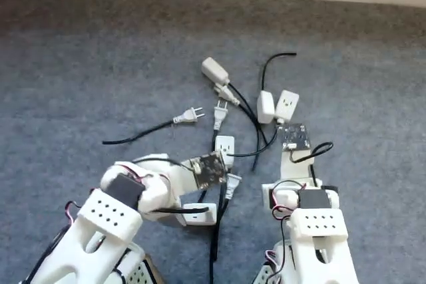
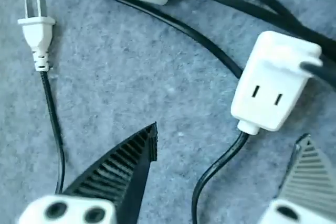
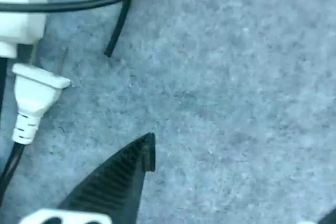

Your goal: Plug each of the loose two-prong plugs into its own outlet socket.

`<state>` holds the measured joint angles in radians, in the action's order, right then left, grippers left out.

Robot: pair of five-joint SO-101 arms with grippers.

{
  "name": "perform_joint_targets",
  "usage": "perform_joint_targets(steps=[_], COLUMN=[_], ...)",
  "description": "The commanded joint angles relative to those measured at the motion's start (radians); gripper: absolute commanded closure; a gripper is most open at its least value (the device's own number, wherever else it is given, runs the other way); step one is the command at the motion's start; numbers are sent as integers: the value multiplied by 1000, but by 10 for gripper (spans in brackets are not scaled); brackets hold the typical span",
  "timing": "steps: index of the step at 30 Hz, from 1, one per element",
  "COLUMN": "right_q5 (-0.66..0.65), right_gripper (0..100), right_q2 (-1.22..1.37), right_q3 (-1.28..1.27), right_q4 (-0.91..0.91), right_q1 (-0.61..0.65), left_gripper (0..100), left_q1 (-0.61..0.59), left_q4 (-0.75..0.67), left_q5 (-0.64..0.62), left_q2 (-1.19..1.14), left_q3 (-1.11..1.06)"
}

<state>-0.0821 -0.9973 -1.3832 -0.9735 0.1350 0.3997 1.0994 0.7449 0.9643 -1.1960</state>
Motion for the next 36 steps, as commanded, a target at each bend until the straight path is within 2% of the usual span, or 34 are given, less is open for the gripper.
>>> perform_joint_targets(steps=[1,4,10,16,21,24,30,36], right_q5=[-3,-3,-3,-3,-3,-3,-3,-3], right_gripper=[495,495,495,495,495,495,495,495], right_q2=[-18,-15,-15,-15,-16,-16,-13,-13], right_q3=[7,7,7,7,7,7,7,7], right_q4=[22,22,21,21,21,21,22,22], right_q1=[-8,-8,-8,-8,-8,-8,-8,-8], left_gripper=[614,614,622,771,791,848,890,890], left_q1=[76,119,127,128,125,116,-5,-260], left_q4=[-15,-38,-216,-264,-264,-259,-253,-203], left_q5=[-29,-52,-61,-55,-3,-3,-2,26], left_q2=[16,16,16,16,16,24,19,18], left_q3=[-7,-28,-136,-199,-242,-229,-124,44])
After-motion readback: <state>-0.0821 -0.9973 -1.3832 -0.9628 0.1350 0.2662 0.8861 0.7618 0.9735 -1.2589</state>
